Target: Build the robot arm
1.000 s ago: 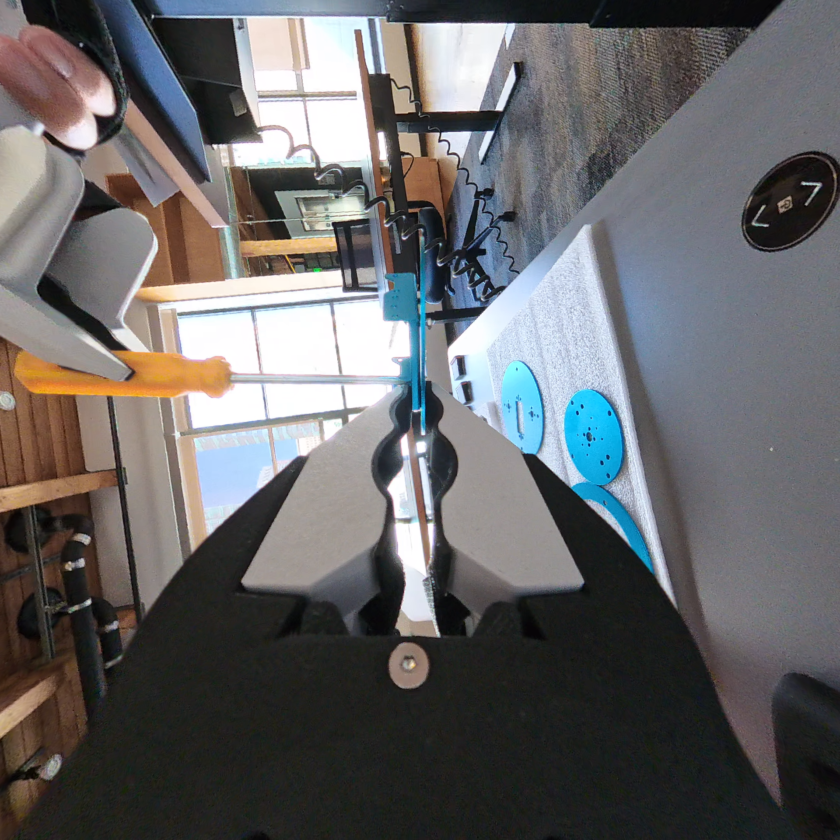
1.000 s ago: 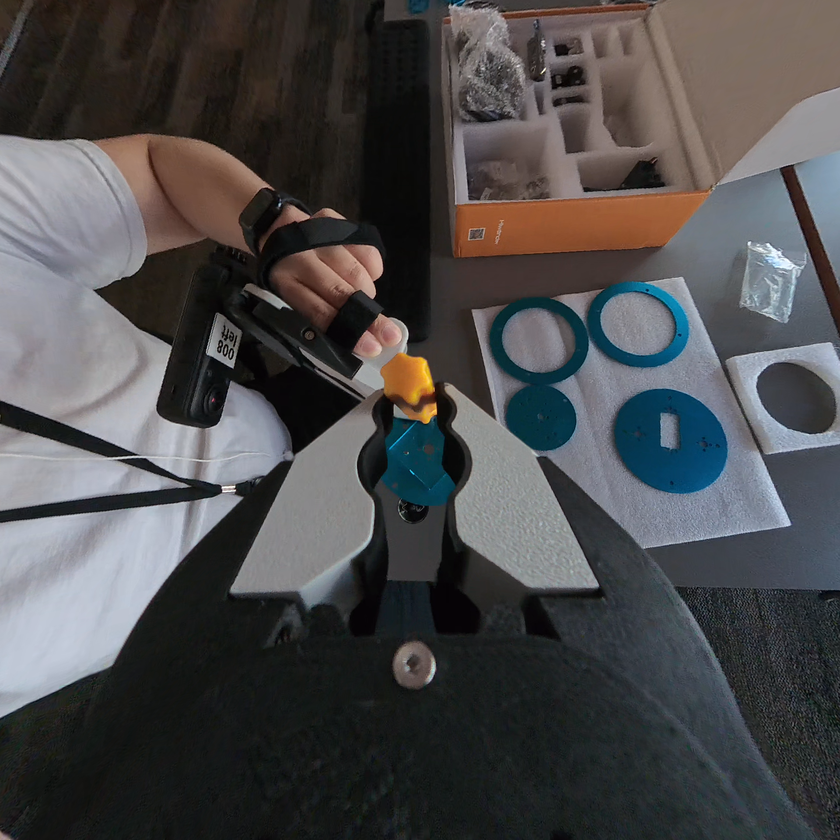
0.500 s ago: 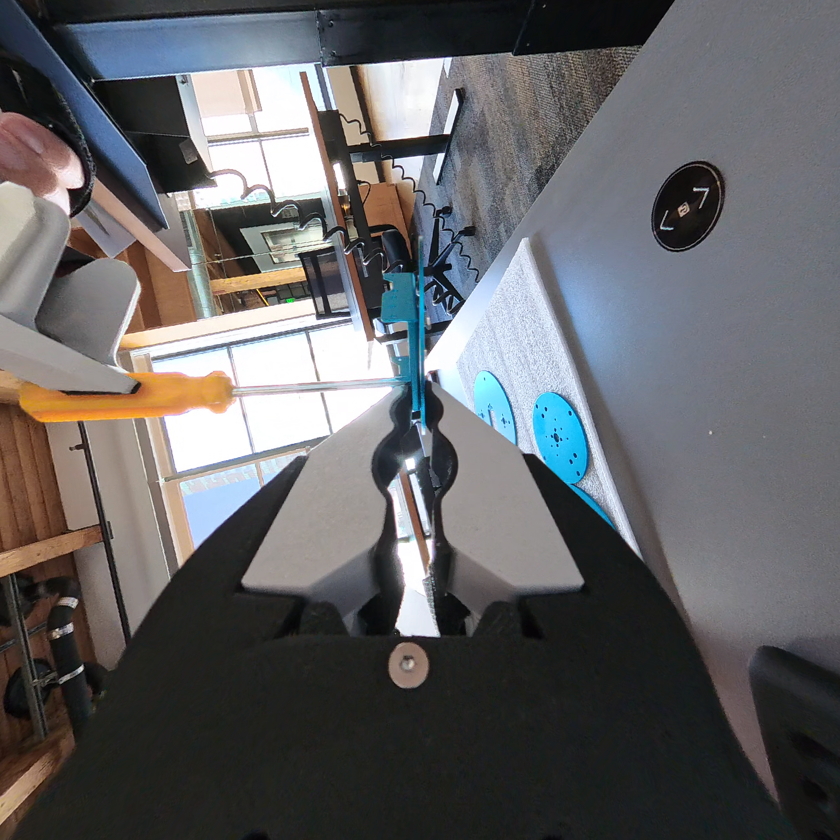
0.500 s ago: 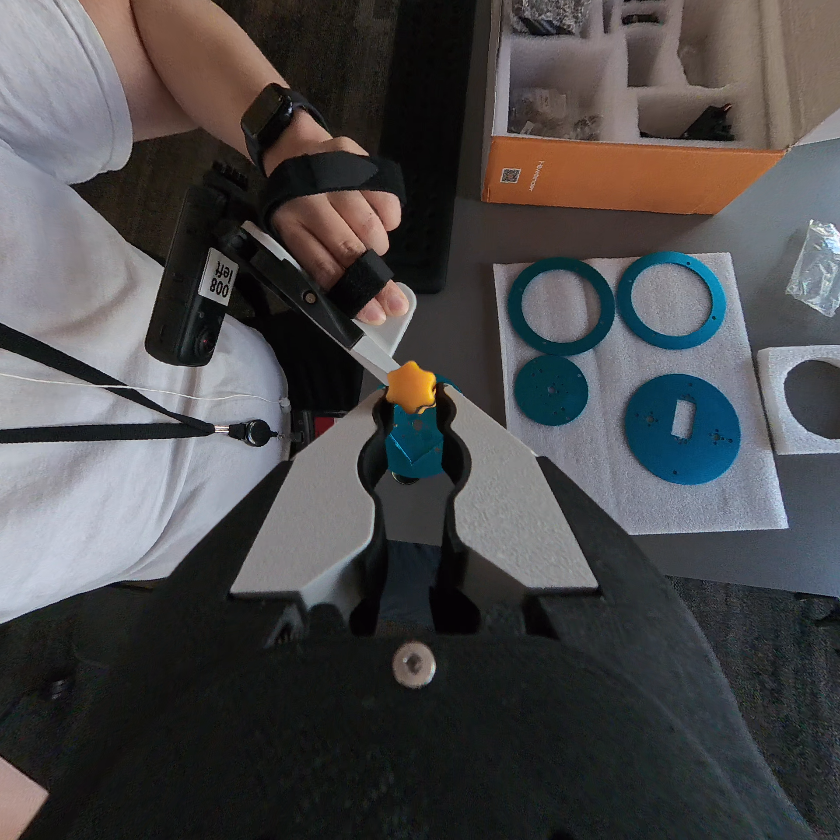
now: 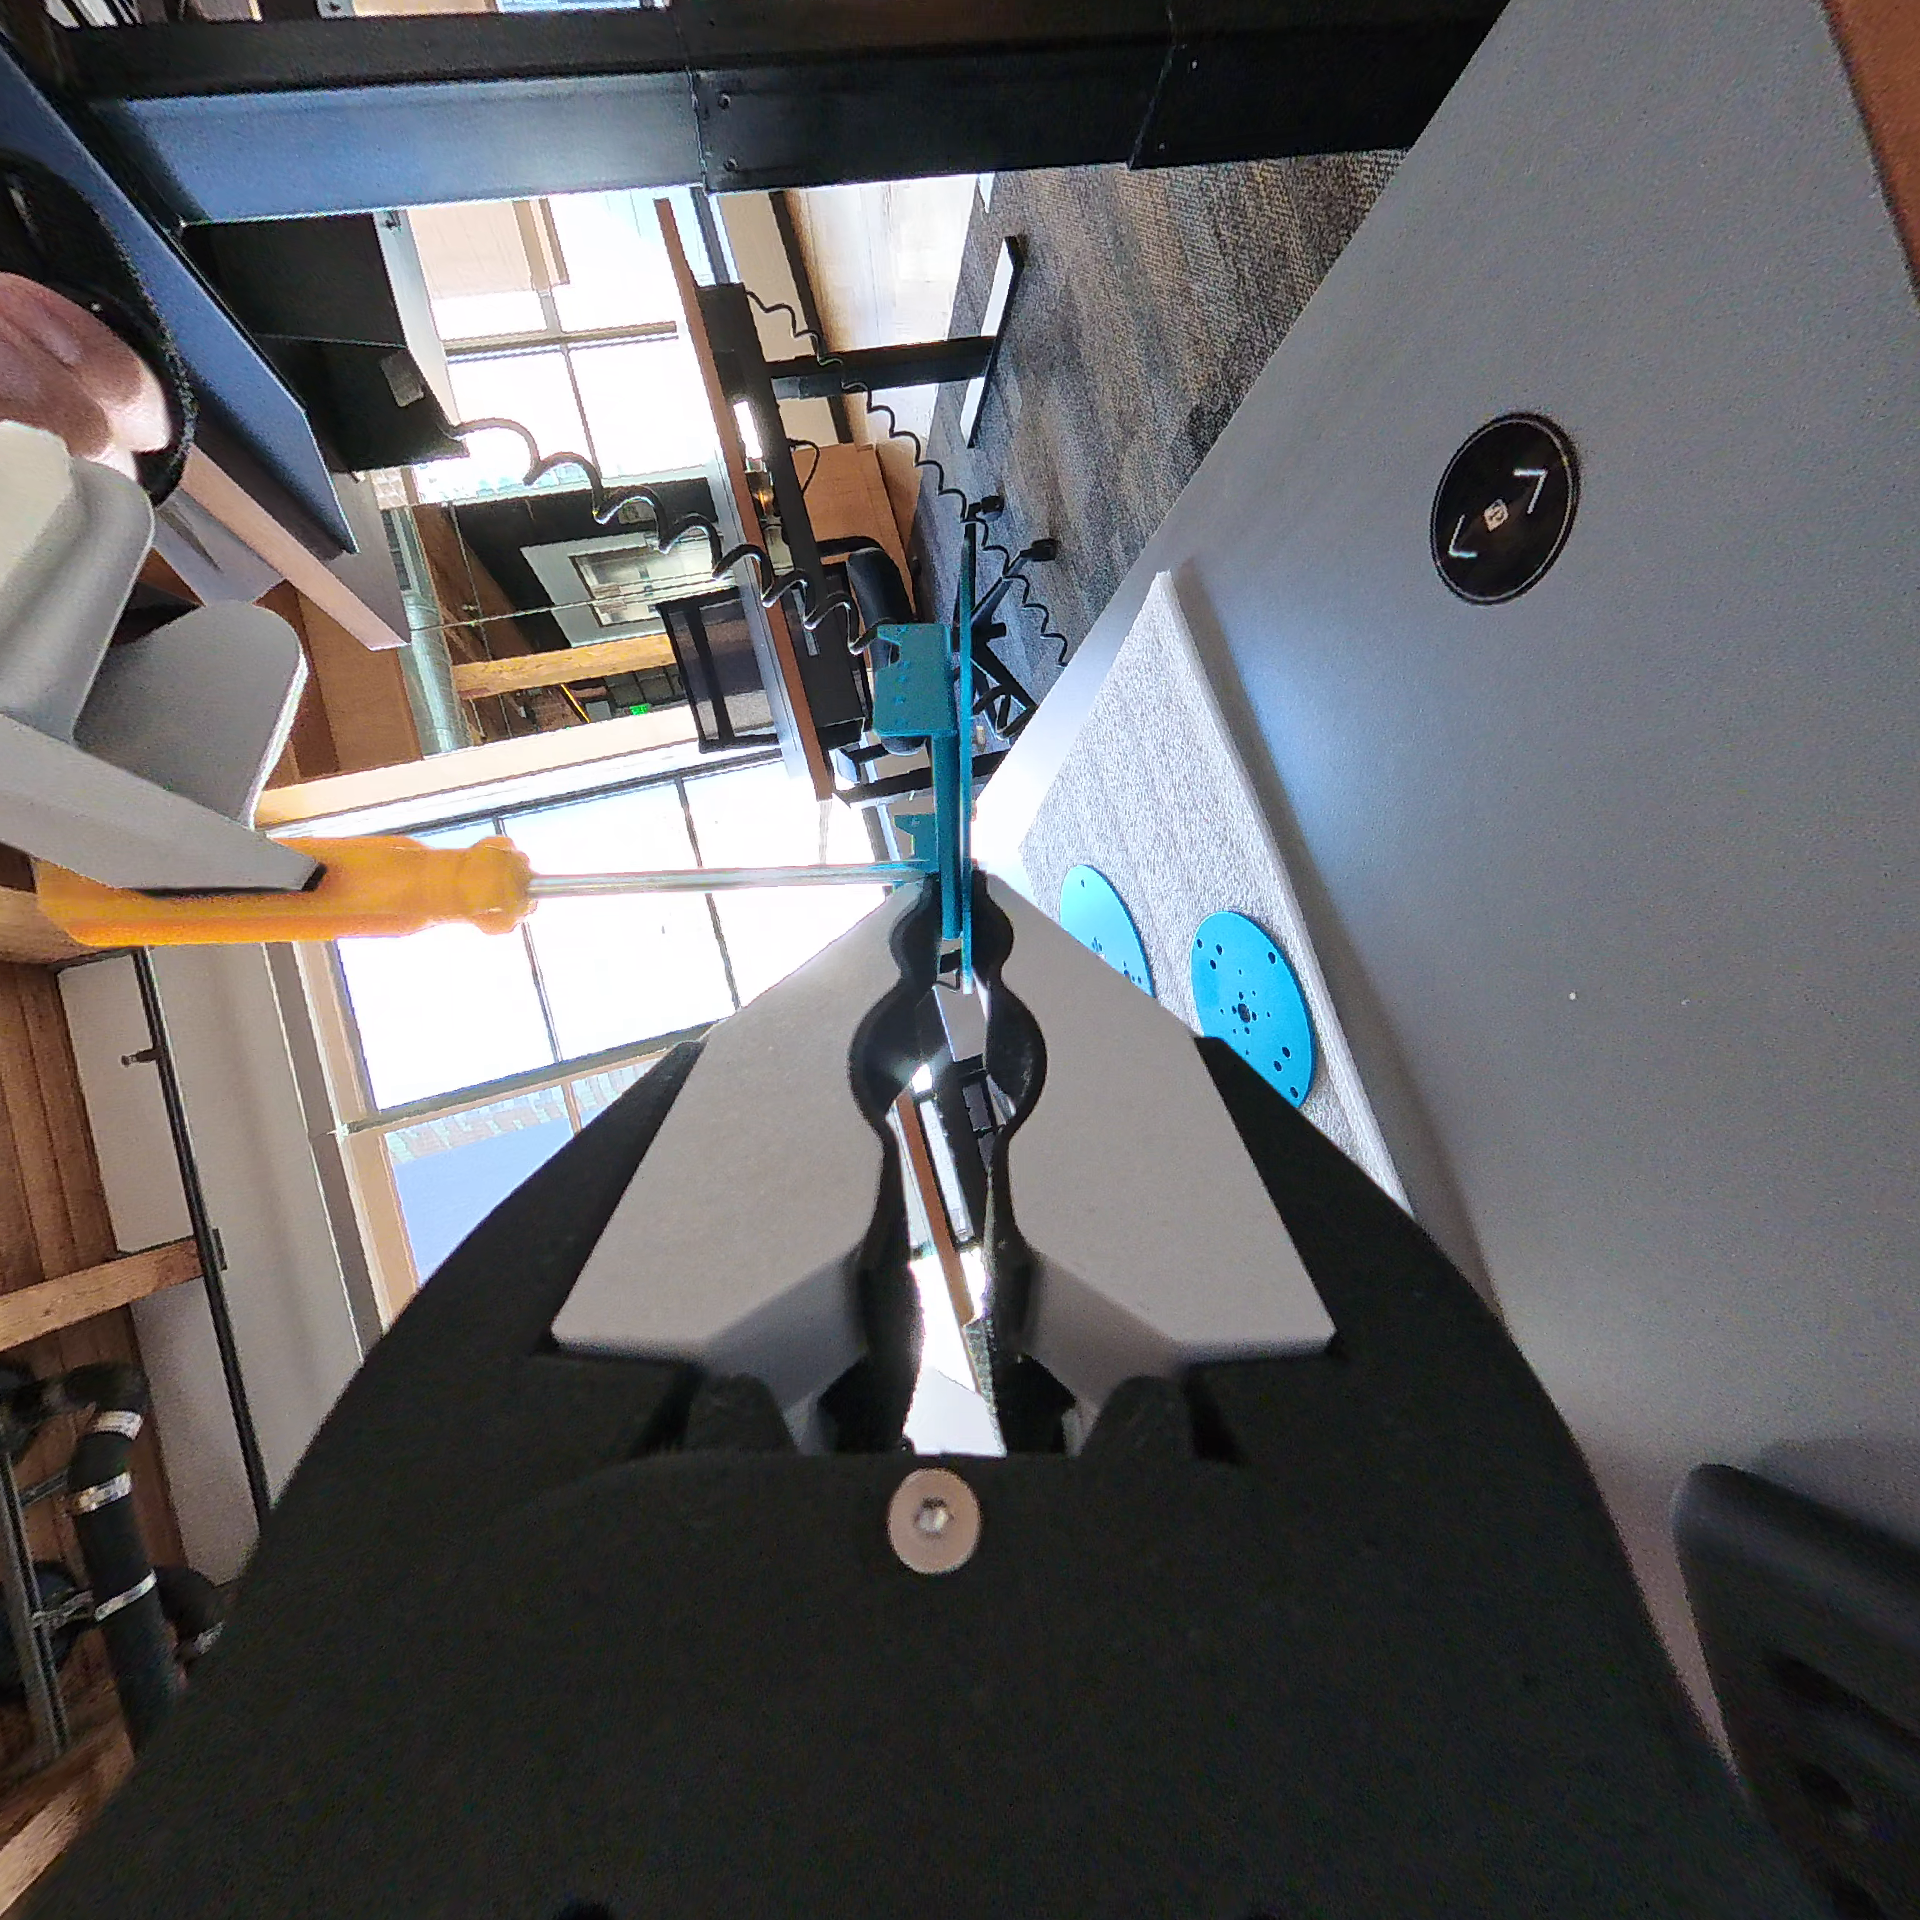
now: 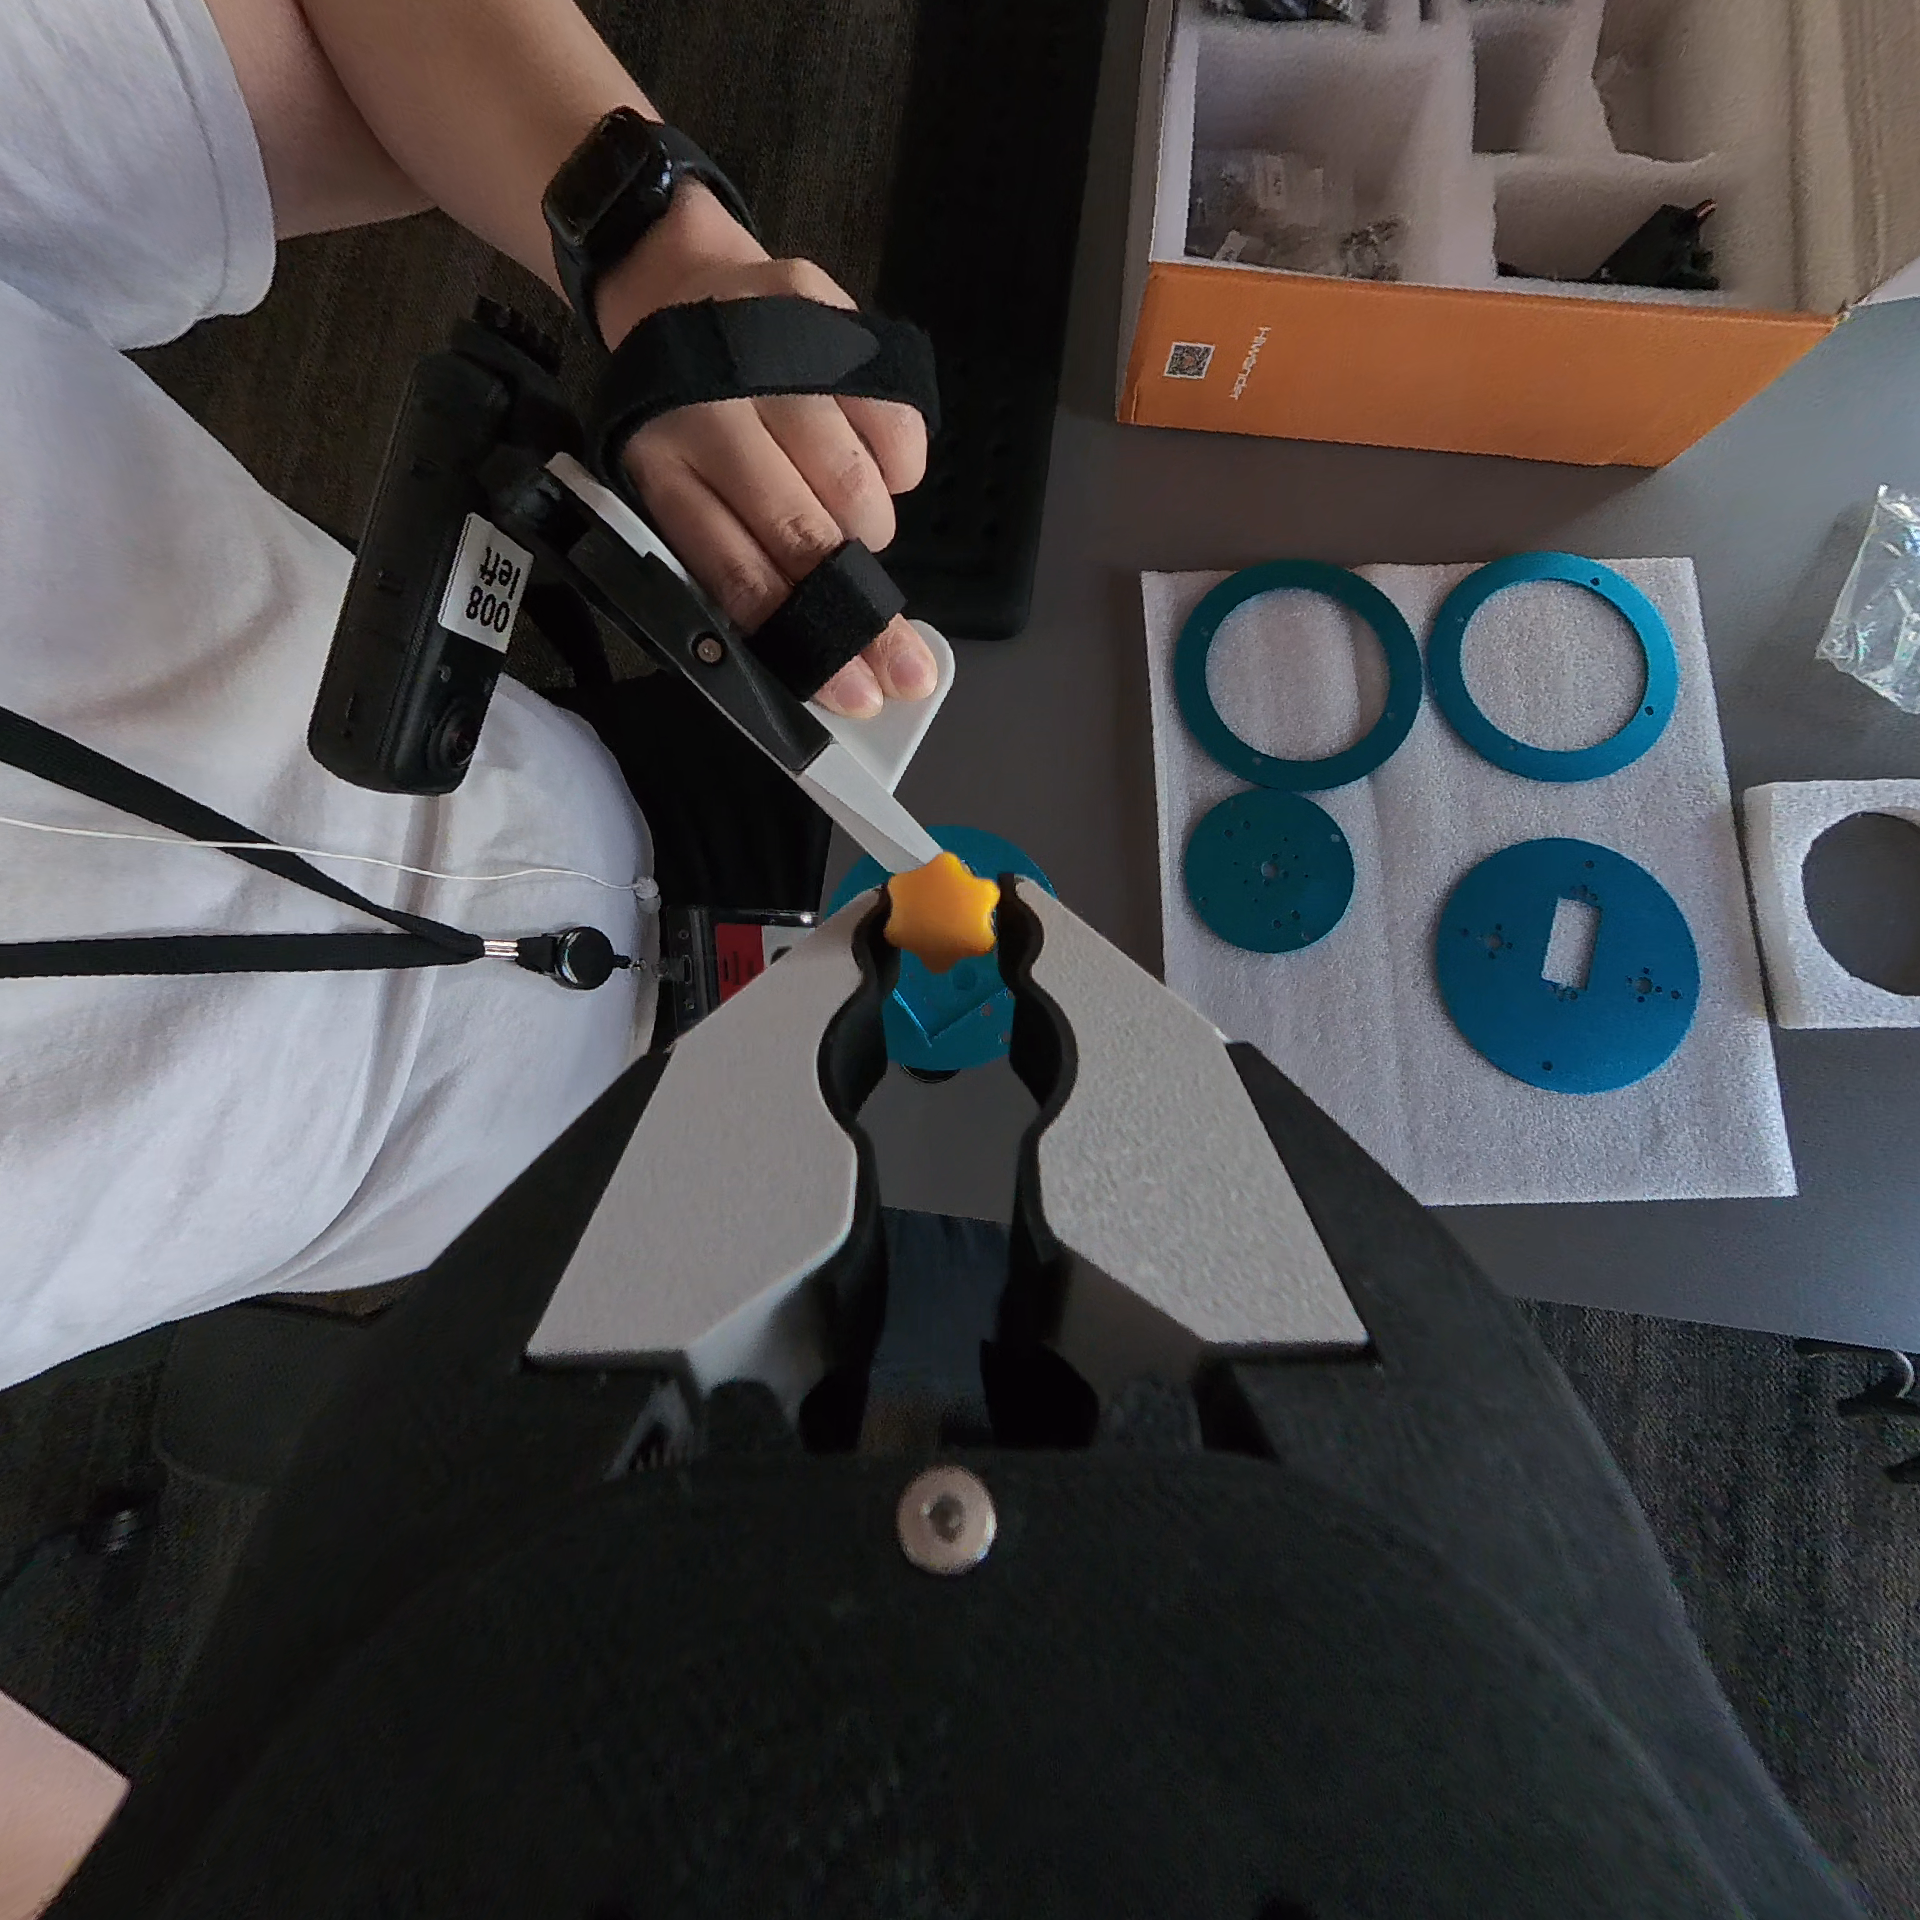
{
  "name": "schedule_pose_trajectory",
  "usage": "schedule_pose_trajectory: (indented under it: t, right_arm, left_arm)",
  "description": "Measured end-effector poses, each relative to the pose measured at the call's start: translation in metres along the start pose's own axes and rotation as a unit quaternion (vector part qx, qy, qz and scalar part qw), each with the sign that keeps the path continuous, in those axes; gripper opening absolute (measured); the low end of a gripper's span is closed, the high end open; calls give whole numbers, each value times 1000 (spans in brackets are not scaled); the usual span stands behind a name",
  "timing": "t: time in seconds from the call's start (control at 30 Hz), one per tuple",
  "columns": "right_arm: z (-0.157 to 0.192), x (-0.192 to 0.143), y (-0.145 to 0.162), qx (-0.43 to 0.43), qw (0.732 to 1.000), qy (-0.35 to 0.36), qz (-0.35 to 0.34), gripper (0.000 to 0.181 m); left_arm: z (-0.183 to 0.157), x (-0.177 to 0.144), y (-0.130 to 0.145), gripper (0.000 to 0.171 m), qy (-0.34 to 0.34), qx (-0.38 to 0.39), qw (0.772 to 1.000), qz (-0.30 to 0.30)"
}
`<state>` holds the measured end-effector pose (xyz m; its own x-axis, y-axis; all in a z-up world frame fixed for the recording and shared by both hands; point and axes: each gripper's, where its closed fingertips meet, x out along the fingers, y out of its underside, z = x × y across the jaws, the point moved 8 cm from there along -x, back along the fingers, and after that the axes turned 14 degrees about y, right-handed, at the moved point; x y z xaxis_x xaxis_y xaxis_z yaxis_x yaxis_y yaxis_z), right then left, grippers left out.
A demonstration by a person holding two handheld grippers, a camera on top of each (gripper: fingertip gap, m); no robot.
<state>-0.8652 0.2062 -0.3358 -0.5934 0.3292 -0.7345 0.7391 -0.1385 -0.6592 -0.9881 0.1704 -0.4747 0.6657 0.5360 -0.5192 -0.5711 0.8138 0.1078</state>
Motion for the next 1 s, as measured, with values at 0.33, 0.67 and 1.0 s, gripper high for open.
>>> schedule_pose_trajectory:
  t: [0.33,0.67,1.0]
  right_arm:
    - [9,-5,-3,-79,995,-3,59,19]
    - [4,0,-18,-11,985,44,164,19]
    - [-8,17,-29,154,952,61,255,18]
  left_arm:
    - [-1,-1,-5,3,-4,5,1000,-10]
    - [-1,-1,3,3,-13,-4,1000,12]
    - [-7,2,14,3,-16,8,999,37]
